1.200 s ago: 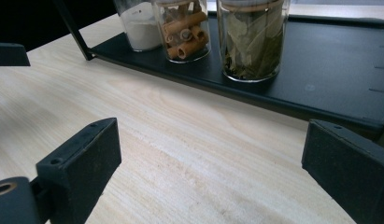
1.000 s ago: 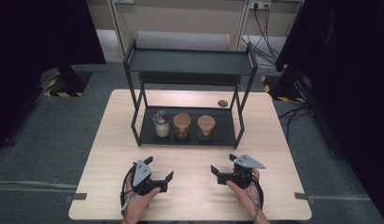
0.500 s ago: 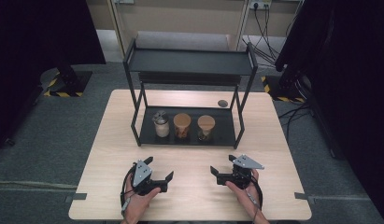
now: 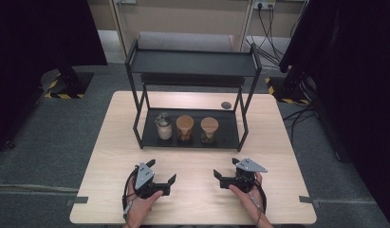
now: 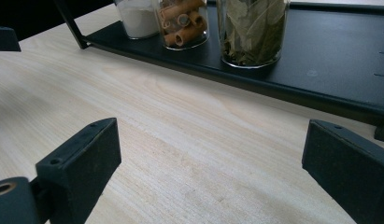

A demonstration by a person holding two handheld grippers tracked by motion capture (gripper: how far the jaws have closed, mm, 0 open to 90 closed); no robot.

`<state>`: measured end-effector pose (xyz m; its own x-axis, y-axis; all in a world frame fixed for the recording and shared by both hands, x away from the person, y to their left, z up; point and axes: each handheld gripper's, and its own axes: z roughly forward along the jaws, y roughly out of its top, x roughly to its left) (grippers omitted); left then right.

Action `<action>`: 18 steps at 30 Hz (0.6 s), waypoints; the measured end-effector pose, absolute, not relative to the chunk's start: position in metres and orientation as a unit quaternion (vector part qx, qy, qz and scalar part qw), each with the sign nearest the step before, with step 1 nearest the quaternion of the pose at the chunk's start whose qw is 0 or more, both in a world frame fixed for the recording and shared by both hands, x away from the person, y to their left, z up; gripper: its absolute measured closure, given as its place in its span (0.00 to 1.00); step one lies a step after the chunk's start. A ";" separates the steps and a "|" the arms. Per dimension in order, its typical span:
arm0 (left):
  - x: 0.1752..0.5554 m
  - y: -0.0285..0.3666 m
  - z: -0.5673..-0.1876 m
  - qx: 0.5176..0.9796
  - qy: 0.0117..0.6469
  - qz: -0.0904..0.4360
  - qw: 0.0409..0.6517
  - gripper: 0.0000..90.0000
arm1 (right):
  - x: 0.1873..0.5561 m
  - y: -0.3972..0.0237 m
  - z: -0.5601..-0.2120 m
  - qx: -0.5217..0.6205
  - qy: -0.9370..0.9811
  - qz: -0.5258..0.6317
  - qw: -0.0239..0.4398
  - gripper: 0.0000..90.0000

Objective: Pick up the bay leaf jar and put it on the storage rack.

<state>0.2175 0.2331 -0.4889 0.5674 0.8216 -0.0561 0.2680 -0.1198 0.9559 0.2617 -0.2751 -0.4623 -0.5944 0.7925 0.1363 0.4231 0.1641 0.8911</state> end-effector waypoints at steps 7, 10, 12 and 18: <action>0.217 0.233 -0.489 0.702 0.388 0.258 0.539 0.01 | 0.262 -0.275 -0.462 0.410 0.740 0.500 0.184 0.06; 0.217 0.233 -0.489 0.702 0.388 0.258 0.539 0.01 | 0.262 -0.275 -0.462 0.409 0.741 0.499 0.185 0.06; 0.217 0.233 -0.489 0.702 0.388 0.257 0.538 0.01 | 0.262 -0.275 -0.462 0.409 0.742 0.499 0.185 0.06; 0.216 0.233 -0.489 0.703 0.386 0.260 0.538 0.01 | 0.262 -0.275 -0.462 0.409 0.742 0.499 0.185 0.06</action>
<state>0.2163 0.2325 -0.4894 0.5672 0.8221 -0.0493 0.2614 -0.1229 0.9574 0.2616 -0.2749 -0.4621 -0.5971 0.7911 0.1330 0.4218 0.1686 0.8909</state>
